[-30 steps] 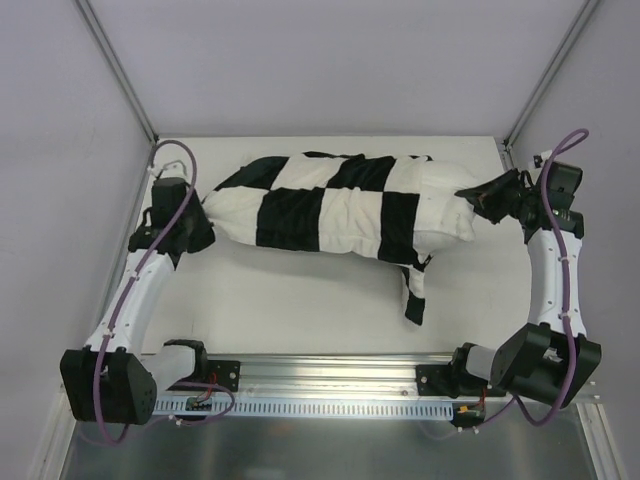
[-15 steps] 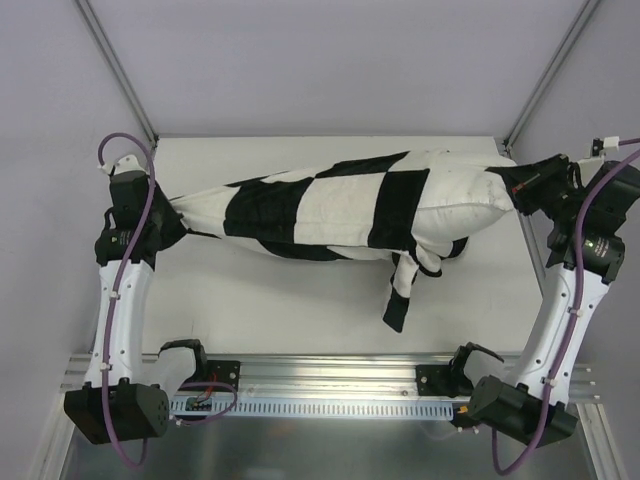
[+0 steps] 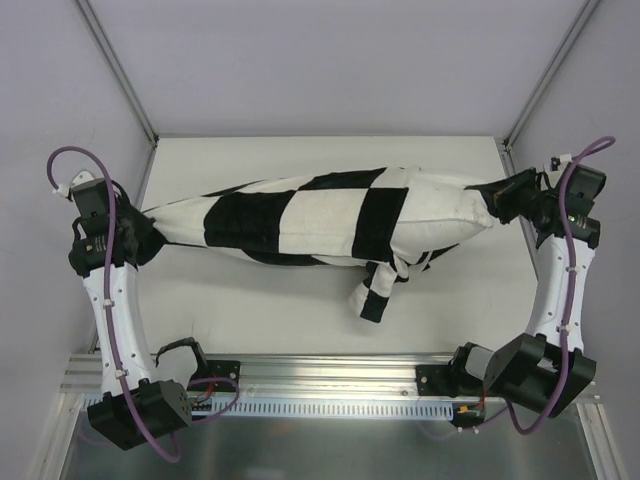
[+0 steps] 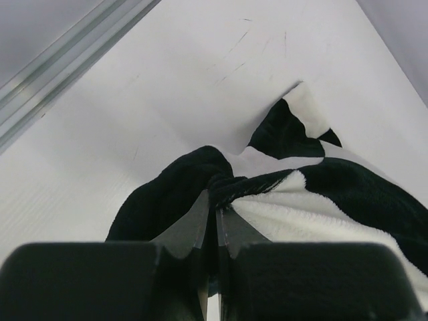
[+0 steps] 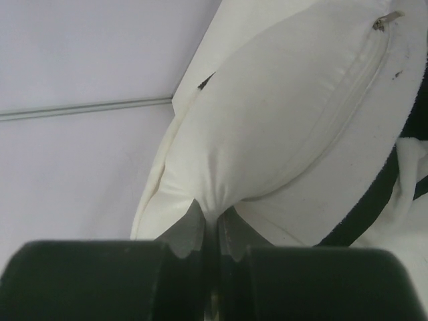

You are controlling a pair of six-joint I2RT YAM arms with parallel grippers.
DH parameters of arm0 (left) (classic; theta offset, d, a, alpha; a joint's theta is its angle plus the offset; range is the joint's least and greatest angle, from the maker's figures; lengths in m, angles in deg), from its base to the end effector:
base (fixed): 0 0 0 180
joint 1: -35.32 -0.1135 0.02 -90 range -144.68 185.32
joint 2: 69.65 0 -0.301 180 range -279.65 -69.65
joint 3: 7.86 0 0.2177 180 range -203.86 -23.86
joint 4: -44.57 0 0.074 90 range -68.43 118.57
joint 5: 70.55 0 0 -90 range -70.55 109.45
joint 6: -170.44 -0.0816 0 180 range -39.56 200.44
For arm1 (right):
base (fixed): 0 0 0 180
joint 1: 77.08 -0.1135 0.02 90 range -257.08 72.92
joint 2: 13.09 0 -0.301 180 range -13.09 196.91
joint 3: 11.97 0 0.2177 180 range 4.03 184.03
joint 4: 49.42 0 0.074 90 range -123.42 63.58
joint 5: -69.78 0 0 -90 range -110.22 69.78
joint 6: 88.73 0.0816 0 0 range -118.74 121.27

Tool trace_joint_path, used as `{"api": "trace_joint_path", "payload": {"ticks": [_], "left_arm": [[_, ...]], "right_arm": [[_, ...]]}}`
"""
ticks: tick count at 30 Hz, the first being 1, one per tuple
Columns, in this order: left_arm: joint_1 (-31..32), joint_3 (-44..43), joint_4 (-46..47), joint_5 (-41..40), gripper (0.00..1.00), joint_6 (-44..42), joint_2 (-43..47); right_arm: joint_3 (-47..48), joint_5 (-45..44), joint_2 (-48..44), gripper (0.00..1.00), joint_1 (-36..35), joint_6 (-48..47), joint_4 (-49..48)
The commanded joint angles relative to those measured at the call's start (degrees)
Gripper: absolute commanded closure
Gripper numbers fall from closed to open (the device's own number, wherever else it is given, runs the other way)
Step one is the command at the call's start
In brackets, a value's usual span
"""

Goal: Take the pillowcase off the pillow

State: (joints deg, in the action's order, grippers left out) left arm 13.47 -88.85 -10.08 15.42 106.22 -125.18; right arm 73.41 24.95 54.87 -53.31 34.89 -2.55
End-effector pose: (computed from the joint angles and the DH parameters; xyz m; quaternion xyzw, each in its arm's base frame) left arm 0.1667 0.0730 0.3794 -0.3643 0.7814 0.0130 0.5065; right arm 0.2332 -0.0395 0.3930 0.2130 0.7924 0.3704 0.4353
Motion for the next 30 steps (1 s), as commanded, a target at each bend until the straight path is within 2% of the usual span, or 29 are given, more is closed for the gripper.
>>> {"api": "trace_joint_path", "payload": {"ticks": [1, 3, 4, 10, 11, 12, 13, 15, 16, 17, 18, 19, 21, 23, 24, 26, 27, 30], "left_arm": [[-4.78, -1.89, 4.99, -8.29, 1.00, 4.54, 0.16], [-4.78, -0.84, 4.99, -5.39, 1.00, 6.72, -0.28], [-4.78, -0.23, 4.99, -4.59, 1.00, 7.44, -0.37], [-4.78, 6.01, 5.17, -6.68, 1.00, 10.08, 3.92], [-4.78, 6.28, 5.25, -6.52, 0.91, 9.30, 4.28], [-4.78, 6.11, 5.34, -6.25, 0.78, 7.29, 4.37], [-4.78, 5.67, 5.52, -4.95, 0.44, 6.14, 4.38], [-4.78, 3.39, 5.61, -3.36, 0.15, 3.15, 3.59], [-4.78, 2.42, 5.61, -2.57, 0.02, 2.53, 3.24], [-4.78, 0.67, 5.52, -0.91, 0.01, 2.17, 2.88], [-4.78, -0.13, 5.52, 0.07, 0.01, 2.43, 2.27], [-4.70, -0.74, 5.52, 1.47, 0.01, 2.43, 1.83], [-4.78, -2.77, 5.52, 7.25, 0.01, 2.52, -0.35], [-3.65, -4.61, 5.35, 15.67, 0.01, 1.47, -2.47], [-2.25, -5.14, 5.26, 16.85, 0.01, 0.86, -4.92], [2.31, -7.59, 3.86, 15.21, 0.01, -1.33, -7.39], [7.47, -8.48, 3.33, 10.84, 0.01, -1.87, -10.19], [11.64, -10.50, 2.71, 8.69, 0.01, -1.53, -16.42]], "right_arm": [[2.16, -11.76, -0.55, 0.99, -2.13, -0.05, -13.30], [2.07, -14.65, -1.08, 0.99, -7.22, -3.03, -12.07], [1.81, -18.06, -1.51, 0.99, -12.29, -4.35, -10.59], [-16.01, -23.71, -8.80, 0.99, -25.33, -6.19, -17.34], [-17.86, -24.94, -9.77, 0.99, -26.22, -7.42, -15.95], [-21.19, -26.87, -10.91, 0.99, -26.93, -10.13, -14.45], [-22.61, -27.41, -11.45, 0.99, -27.02, -11.47, -11.48], [-24.46, -30.03, -13.11, 0.97, -27.02, -15.76, -5.69], [-24.91, -30.57, -13.82, 0.89, -26.93, -16.74, -4.43], [-25.35, -31.19, -14.69, 0.78, -26.93, -17.62, -3.46], [-25.18, -32.24, -16.27, 0.50, -26.93, -19.02, -1.62], [-24.74, -32.60, -16.81, 0.35, -27.02, -19.56, -1.08], [-23.08, -32.86, -16.55, 0.15, -27.02, -21.05, 1.02], [-18.78, -33.65, -14.80, 0.07, -27.02, -22.64, 2.52], [-17.11, -34.61, -13.75, 0.03, -27.02, -23.08, 3.22], [-12.29, -35.06, -9.45, 0.02, -26.85, -23.17, 3.23], [-10.25, -34.45, -7.60, 0.01, -26.76, -23.08, 3.32], [-1.82, -32.17, 1.36, 0.01, -26.41, -20.37, 2.97]]}}
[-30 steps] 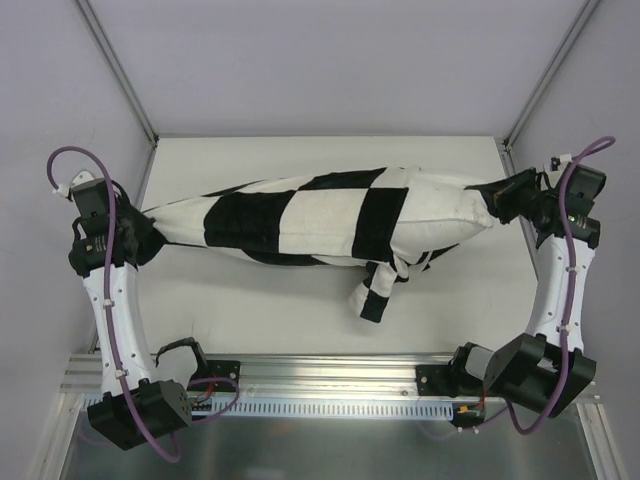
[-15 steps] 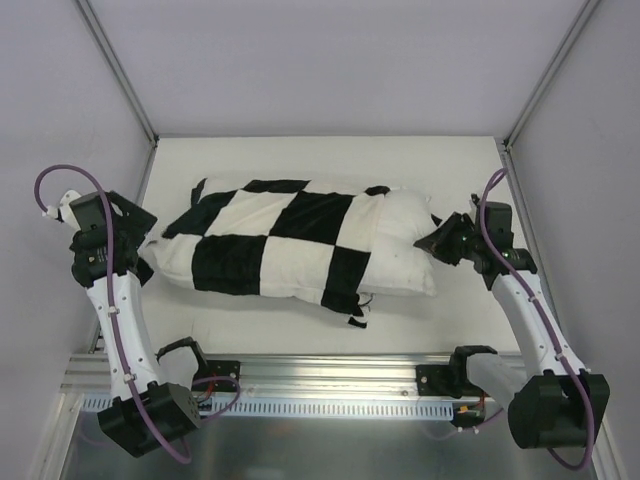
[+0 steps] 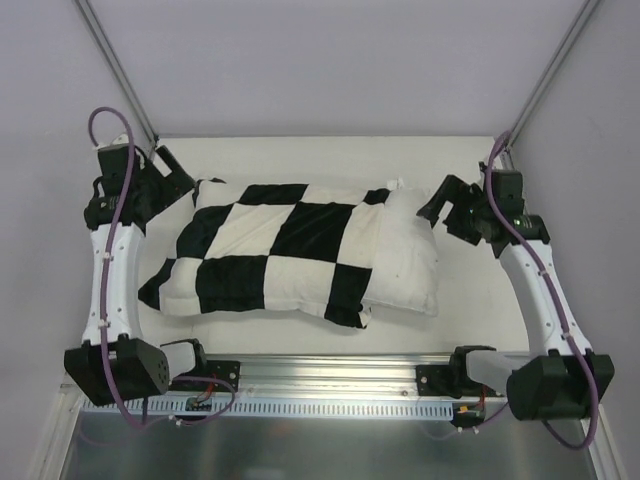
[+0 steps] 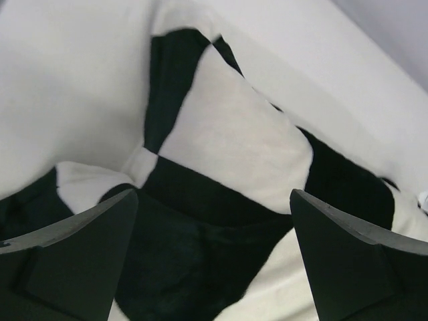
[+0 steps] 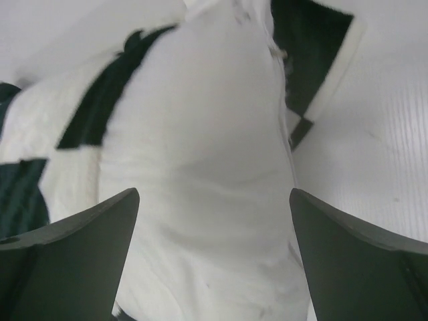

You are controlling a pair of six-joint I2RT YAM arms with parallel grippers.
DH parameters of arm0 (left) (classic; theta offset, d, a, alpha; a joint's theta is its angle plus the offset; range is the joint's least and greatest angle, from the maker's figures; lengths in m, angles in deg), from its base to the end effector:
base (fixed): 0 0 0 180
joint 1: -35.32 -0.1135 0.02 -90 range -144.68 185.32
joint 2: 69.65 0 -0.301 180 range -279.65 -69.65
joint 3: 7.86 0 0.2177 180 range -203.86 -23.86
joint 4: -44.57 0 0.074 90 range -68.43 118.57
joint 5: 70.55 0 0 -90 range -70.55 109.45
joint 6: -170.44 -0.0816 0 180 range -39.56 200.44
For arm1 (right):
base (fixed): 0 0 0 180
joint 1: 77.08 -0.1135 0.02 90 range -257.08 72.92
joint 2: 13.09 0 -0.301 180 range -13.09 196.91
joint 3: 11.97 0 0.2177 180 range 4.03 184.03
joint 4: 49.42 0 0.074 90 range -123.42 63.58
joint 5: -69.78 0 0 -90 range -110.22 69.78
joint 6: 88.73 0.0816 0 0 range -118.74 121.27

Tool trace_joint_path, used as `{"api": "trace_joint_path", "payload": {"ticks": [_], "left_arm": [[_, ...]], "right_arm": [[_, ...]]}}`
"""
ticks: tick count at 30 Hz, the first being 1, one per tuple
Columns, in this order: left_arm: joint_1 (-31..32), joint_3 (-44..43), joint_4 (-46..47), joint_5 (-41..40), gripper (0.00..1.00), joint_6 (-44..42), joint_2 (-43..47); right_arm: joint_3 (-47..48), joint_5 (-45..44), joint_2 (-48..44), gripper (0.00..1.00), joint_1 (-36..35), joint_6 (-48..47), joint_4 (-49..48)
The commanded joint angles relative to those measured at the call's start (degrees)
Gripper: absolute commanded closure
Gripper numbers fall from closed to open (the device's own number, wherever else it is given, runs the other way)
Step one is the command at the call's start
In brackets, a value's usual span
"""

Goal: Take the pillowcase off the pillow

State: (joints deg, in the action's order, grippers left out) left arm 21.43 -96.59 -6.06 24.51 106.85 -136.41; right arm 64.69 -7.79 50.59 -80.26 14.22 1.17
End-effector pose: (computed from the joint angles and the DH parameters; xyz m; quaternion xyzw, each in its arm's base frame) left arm 0.2341 0.0505 0.3970 -0.2749 0.8144 -0.0933 0.5024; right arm 0.2191 0.0298 0.3384 0.0283 0.8929 0.1577 0.4209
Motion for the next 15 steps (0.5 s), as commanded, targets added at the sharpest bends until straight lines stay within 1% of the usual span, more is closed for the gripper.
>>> {"api": "trace_joint_path", "payload": {"ticks": [1, 2, 4, 5, 6, 8, 9, 10, 11, 12, 14, 15], "left_arm": [[3.78, -4.25, -1.49, 0.38, 0.01, -1.98, -6.87], [3.78, -5.13, -1.93, 0.82, 0.01, -1.28, -10.46], [3.78, -7.94, -2.28, 2.23, 0.01, -0.84, -13.73], [3.87, -9.09, -2.28, 2.58, 0.01, -0.84, -15.49], [3.78, -10.05, -2.37, 2.67, 0.01, -1.19, -18.81], [3.43, -13.22, -2.72, 1.97, 0.01, -0.84, -22.34], [3.17, -14.27, -2.90, 2.67, 0.01, -0.58, -25.75], [2.91, -16.20, -3.25, 3.72, 0.01, -0.14, -27.18], [2.99, -17.09, -3.25, 5.64, 0.01, 1.00, -28.67], [2.99, -17.79, -3.16, 6.97, 0.01, 1.53, -31.38], [3.86, -19.64, -3.25, 9.51, 0.01, 1.71, -33.95], [4.31, -19.91, -3.34, 9.62, 0.01, 1.28, -36.14]], "right_arm": [[8.66, 1.63, 7.75, 0.01, 0.54, 1.37, -1.36], [11.64, 4.16, 11.95, 0.00, 0.72, 3.55, -3.02], [13.77, 7.07, 15.93, 0.01, 0.54, 5.93, -4.70], [14.74, 8.83, 19.78, 0.00, 0.46, 7.08, -5.75], [16.05, 11.11, 21.47, 0.00, 0.11, 8.83, -6.80], [17.38, 11.74, 24.28, 0.01, -0.77, 9.46, -6.38], [17.64, 12.27, 26.13, 0.03, -1.47, 9.46, -5.94], [17.30, 12.53, 26.67, 0.06, -1.83, 9.46, -5.94], [16.77, 12.80, 26.85, 0.10, -2.09, 9.37, -6.11], [15.98, 13.23, 26.41, 0.16, -2.62, 9.46, -7.16], [13.17, 14.11, 25.80, 0.26, -2.97, 10.16, -9.09], [12.64, 15.51, 25.53, 0.39, -3.32, 10.16, -10.14]]}}
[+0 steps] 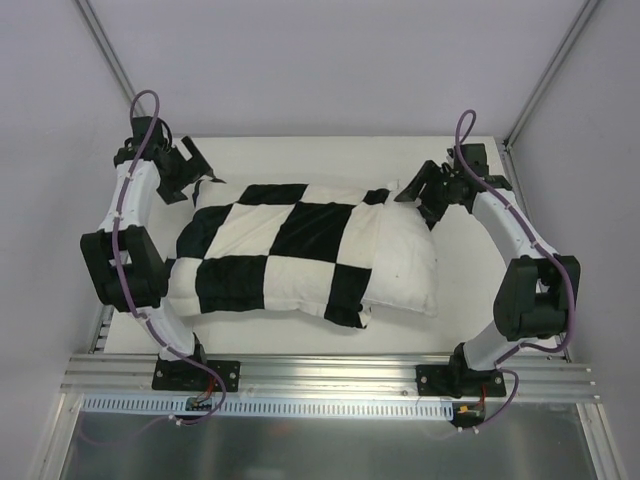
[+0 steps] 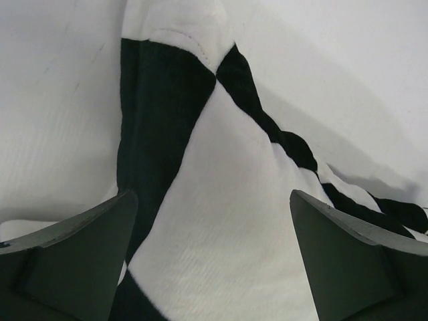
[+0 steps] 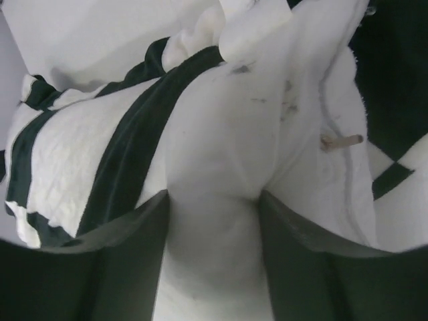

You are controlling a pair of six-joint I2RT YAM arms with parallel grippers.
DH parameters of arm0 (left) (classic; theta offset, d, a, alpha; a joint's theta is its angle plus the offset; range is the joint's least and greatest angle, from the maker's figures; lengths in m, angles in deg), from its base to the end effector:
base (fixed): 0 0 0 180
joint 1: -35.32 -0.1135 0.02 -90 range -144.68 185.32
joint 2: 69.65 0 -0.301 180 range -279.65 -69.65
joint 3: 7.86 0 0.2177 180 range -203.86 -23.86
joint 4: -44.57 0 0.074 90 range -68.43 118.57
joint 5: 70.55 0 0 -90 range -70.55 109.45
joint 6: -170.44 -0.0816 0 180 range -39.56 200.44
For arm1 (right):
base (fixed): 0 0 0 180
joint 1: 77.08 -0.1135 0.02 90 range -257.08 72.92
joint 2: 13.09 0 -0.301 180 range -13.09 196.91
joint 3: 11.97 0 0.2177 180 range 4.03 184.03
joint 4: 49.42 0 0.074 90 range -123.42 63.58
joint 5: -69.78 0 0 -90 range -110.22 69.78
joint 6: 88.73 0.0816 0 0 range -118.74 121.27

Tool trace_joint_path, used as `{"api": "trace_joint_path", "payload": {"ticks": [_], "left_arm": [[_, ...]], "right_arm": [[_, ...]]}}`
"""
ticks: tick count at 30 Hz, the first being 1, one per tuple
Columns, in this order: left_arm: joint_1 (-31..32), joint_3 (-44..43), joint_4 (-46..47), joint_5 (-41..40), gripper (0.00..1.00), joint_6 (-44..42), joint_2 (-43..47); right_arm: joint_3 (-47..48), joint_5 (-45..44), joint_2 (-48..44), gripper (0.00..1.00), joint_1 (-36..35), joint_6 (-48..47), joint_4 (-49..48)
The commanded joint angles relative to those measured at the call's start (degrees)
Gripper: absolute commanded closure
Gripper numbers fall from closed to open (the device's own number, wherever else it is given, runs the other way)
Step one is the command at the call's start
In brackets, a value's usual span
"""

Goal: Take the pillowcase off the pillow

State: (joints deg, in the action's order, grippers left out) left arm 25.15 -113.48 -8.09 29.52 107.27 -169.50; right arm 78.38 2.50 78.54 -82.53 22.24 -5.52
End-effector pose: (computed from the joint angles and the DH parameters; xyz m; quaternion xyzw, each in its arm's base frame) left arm 0.3899 0.0554 0.3193 -0.2634 0.8888 -0.1338 0.3503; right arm 0.3468 0.0648 0.3036 0.0480 0.9082 0.2627 0.3223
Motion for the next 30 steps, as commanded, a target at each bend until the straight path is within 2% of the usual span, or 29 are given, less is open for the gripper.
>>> {"api": "trace_joint_path", "payload": {"ticks": [1, 2, 3, 4, 5, 8, 10, 11, 14, 18, 22, 30], "left_arm": [[1.03, -2.93, -1.39, 4.96, 0.01, 0.42, -4.02], [1.47, -2.49, -1.74, 5.57, 0.01, 0.16, -4.99], [1.47, -1.70, -1.74, 7.32, 0.02, 0.24, -6.22], [1.56, 0.31, -1.74, 8.12, 0.04, 0.41, -6.67], [1.82, 1.11, -1.57, 9.96, 0.10, 0.50, -7.37], [2.88, 2.78, -1.57, 13.21, 0.31, -1.60, -7.81], [3.06, 3.40, -1.57, 17.70, 0.87, -2.13, -7.11], [2.97, 3.40, -1.57, 18.23, 1.00, -2.05, -5.89], [2.09, 2.79, -1.48, 18.33, 1.00, -2.22, -1.16], [-0.28, 1.82, -1.66, 14.46, 1.00, -1.52, 6.76], [-5.89, 1.47, -1.65, 16.03, 1.00, 0.32, 14.31], [-12.85, 1.56, -2.18, 18.94, 1.00, 0.77, 19.43]], "right_arm": [[-1.65, 5.66, -3.04, 0.47, -1.14, 1.97, -3.73], [-1.83, 6.10, -3.30, 0.53, -1.23, 1.79, -3.90], [-1.84, 6.63, -3.57, 0.66, -1.23, 1.62, -4.08], [-1.92, 6.46, -4.35, 0.73, -1.31, 1.27, -3.99], [-1.75, 6.29, -4.62, 0.85, -1.23, 1.18, -4.08], [-0.88, 6.37, -5.06, 0.99, -1.31, 0.74, -4.08], [-0.35, 6.72, -4.80, 0.99, -1.23, 0.56, -4.00], [0.27, 6.55, -4.71, 0.99, -1.23, 0.13, -3.73], [0.62, 4.97, -5.93, 0.99, -0.88, -0.31, -3.29], [1.32, 1.99, -8.92, 0.99, 0.62, -1.98, -1.63], [2.38, -1.97, -12.52, 0.99, 3.24, -2.69, 0.66], [4.84, -3.56, -19.29, 0.99, 10.81, 1.27, 2.77]]}}
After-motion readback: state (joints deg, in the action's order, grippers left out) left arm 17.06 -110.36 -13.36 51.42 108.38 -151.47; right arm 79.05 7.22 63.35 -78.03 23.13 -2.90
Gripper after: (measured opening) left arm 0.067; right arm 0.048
